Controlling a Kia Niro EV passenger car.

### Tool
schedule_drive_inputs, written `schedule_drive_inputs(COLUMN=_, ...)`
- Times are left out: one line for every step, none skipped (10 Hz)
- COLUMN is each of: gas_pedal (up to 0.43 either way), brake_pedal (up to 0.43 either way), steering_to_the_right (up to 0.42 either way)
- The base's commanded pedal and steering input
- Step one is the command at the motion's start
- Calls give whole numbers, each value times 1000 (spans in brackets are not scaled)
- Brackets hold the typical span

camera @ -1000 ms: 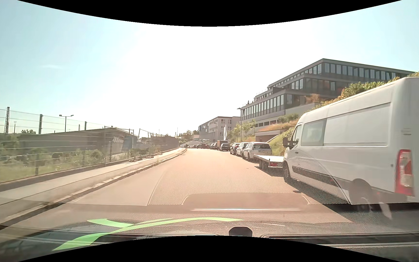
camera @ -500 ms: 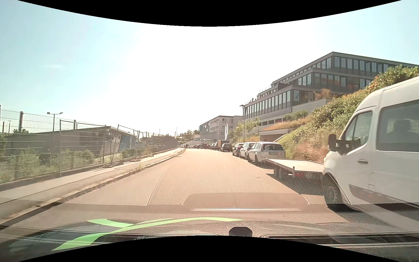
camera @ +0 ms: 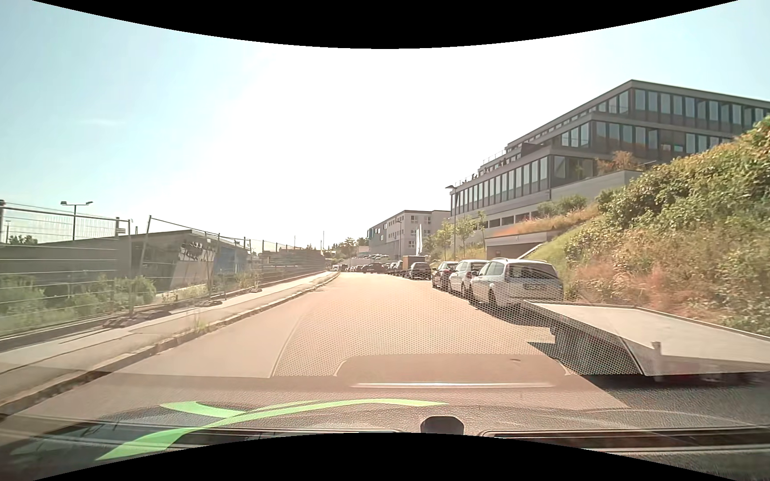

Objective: Follow the waypoints while adhering to traffic rules and regulations

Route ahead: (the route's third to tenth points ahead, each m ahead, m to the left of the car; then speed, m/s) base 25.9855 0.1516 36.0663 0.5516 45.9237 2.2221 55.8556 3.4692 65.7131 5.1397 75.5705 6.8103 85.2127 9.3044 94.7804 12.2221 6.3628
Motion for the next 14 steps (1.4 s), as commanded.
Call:
schedule_drive_inputs(gas_pedal=138, brake_pedal=0, steering_to_the_right=-8)
schedule_drive_inputs(gas_pedal=150, brake_pedal=0, steering_to_the_right=-8)
schedule_drive_inputs(gas_pedal=150, brake_pedal=0, steering_to_the_right=-9)
schedule_drive_inputs(gas_pedal=150, brake_pedal=0, steering_to_the_right=-11)
schedule_drive_inputs(gas_pedal=150, brake_pedal=0, steering_to_the_right=-12)
schedule_drive_inputs(gas_pedal=150, brake_pedal=0, steering_to_the_right=-13)
schedule_drive_inputs(gas_pedal=150, brake_pedal=0, steering_to_the_right=-14)
schedule_drive_inputs(gas_pedal=150, brake_pedal=0, steering_to_the_right=-16)
schedule_drive_inputs(gas_pedal=150, brake_pedal=0, steering_to_the_right=-16)
schedule_drive_inputs(gas_pedal=150, brake_pedal=0, steering_to_the_right=-16)
schedule_drive_inputs(gas_pedal=157, brake_pedal=0, steering_to_the_right=-16)
schedule_drive_inputs(gas_pedal=157, brake_pedal=0, steering_to_the_right=-17)
schedule_drive_inputs(gas_pedal=157, brake_pedal=0, steering_to_the_right=-17)
schedule_drive_inputs(gas_pedal=157, brake_pedal=0, steering_to_the_right=-18)
